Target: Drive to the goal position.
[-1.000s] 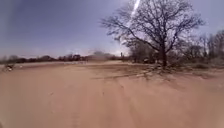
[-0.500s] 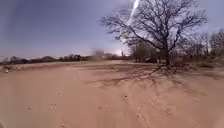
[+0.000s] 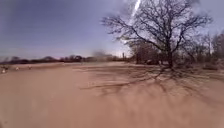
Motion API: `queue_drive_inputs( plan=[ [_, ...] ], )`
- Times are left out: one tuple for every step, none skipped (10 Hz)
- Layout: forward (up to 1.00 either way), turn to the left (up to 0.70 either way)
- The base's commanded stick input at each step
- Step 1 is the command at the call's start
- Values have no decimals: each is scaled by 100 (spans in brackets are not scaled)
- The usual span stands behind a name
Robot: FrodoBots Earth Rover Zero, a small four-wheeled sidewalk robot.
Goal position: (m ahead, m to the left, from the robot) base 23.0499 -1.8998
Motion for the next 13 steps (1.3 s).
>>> queue_drive_inputs(
  plan=[
    [100,0],
    [100,0],
    [100,0],
    [100,0],
    [100,0],
    [100,0],
    [100,0],
    [100,0],
    [100,0],
    [100,0],
    [100,0],
    [100,0],
    [100,0]
  ],
)
